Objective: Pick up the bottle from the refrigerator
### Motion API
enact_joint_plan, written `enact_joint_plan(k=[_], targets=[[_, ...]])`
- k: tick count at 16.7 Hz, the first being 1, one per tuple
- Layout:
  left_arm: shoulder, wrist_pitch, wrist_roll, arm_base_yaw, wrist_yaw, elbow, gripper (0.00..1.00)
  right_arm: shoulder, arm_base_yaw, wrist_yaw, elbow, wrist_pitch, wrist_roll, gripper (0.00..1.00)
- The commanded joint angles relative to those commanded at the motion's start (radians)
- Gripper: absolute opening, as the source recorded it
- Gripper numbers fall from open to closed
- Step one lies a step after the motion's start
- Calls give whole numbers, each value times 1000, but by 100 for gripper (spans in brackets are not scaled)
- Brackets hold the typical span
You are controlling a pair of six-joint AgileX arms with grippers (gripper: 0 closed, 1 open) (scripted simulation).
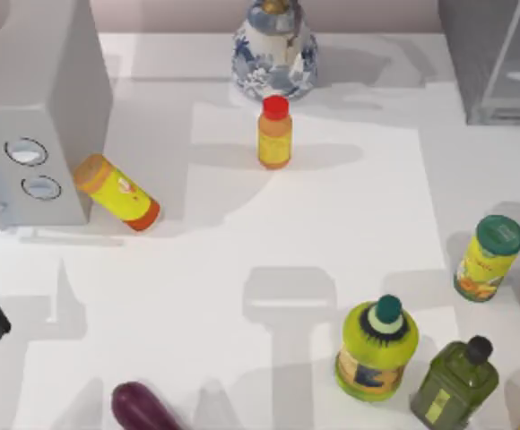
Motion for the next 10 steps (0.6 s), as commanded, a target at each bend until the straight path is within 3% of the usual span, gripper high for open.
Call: enact_joint_plan(k=[10], targets=[[0, 0, 0, 0, 0, 0, 100, 1033, 562, 576, 425, 531, -50, 0]])
